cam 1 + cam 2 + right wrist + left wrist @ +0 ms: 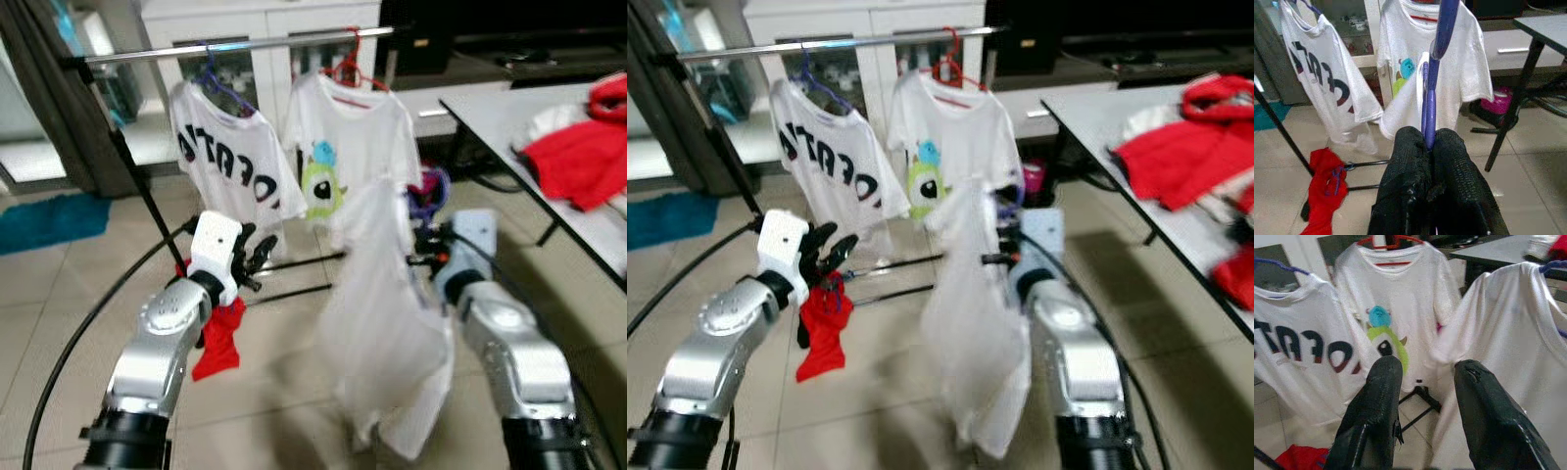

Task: Hang hanger

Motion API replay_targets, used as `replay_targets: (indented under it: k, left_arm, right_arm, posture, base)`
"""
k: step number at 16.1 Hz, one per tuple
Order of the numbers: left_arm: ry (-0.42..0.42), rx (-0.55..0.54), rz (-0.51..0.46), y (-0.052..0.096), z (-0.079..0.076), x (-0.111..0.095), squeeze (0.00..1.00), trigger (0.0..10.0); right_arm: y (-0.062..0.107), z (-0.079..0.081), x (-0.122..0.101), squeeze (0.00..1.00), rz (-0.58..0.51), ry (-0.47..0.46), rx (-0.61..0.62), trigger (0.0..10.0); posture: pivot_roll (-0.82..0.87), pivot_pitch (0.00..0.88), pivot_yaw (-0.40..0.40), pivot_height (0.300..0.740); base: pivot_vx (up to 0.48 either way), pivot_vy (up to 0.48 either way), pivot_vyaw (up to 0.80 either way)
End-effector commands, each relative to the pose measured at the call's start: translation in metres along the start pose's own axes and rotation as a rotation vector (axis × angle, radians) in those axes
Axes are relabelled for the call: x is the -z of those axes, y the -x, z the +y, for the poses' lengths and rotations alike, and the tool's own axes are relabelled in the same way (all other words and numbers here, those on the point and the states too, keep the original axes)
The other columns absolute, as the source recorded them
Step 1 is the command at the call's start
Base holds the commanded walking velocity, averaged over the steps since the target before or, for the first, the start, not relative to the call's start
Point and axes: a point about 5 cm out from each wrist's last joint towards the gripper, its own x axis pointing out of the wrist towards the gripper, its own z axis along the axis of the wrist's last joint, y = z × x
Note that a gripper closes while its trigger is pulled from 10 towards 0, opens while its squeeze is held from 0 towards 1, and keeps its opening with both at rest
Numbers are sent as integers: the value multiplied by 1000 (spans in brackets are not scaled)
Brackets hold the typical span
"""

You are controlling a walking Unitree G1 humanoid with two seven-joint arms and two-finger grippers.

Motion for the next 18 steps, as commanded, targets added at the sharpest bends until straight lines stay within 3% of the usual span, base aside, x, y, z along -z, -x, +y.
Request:
replay_targets:
  k: [1, 18]
  left_arm:
    - [-16, -20, -6, 3, 7, -4, 0, 10000]
    - [-14, -16, -5, 3, 5, -2, 0, 10000]
  right_arm:
    - [-3, 10, -11, 0, -51, -1, -36, 10000]
    - [-8, 13, -14, 0, -65, 6, -65, 10000]
  posture:
    - [-86, 0, 35, 740]
    - [-84, 0, 22, 740]
  base:
    - [458, 0, 0]
    - [459, 0, 0]
